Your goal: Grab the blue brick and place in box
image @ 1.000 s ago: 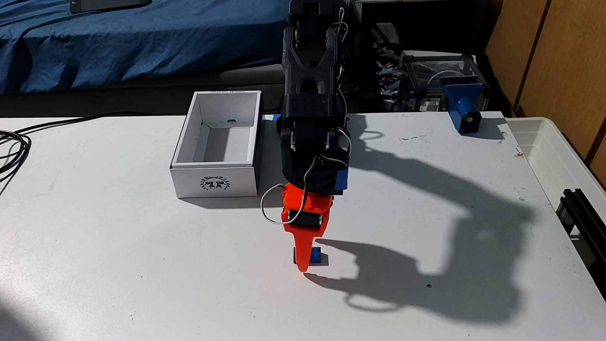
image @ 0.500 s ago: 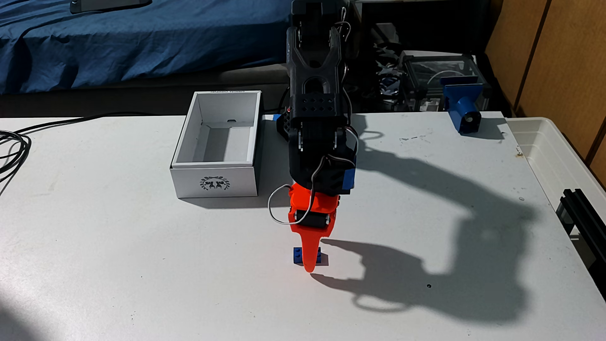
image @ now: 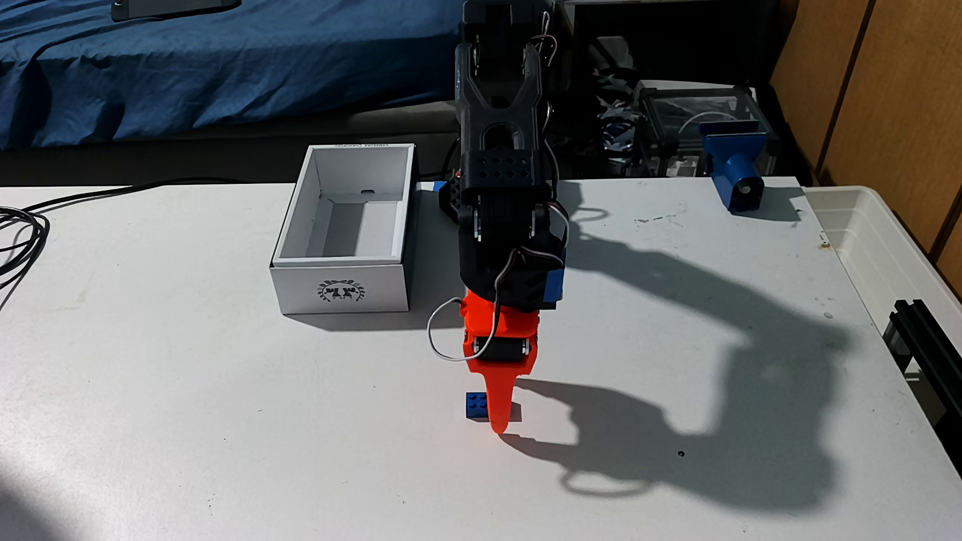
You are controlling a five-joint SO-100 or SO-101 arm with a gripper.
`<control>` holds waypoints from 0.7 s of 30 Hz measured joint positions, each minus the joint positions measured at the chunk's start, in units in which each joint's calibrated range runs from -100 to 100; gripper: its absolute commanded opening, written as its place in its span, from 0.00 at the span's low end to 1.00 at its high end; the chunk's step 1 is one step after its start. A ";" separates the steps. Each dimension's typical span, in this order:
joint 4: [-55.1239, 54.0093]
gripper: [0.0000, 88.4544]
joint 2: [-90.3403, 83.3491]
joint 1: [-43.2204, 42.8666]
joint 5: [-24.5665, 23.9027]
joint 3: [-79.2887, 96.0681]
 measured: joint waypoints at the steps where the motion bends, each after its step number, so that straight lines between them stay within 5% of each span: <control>1: 0.09 0.30 0.42 0.00 0.11 -0.09; 21: 2.64 0.30 4.73 0.81 2.11 -5.10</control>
